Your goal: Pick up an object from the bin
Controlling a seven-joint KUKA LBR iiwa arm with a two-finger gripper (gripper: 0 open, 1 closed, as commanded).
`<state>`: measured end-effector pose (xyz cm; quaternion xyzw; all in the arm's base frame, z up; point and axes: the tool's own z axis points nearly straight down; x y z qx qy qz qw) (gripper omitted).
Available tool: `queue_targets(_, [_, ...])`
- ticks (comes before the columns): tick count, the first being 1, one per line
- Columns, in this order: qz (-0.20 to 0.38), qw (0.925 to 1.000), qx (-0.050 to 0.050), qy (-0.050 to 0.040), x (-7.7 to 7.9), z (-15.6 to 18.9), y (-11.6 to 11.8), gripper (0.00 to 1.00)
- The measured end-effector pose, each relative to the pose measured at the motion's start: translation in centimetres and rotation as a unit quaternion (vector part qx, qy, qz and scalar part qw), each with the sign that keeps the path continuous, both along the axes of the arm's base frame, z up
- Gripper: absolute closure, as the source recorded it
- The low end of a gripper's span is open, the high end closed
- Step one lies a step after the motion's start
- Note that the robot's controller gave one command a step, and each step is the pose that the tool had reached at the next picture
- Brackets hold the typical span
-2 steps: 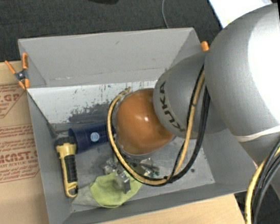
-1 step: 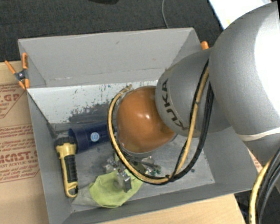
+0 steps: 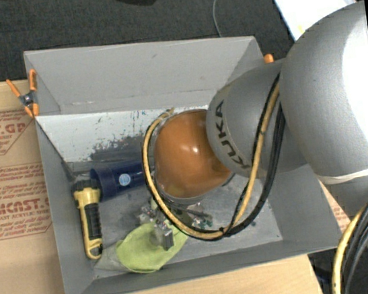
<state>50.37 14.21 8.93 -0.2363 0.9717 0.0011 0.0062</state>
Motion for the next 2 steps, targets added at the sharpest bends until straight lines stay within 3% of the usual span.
queue_targets(2, [0.0, 1.0, -0.001, 0.0043, -0.2, 5.5, 0.0, 1.0])
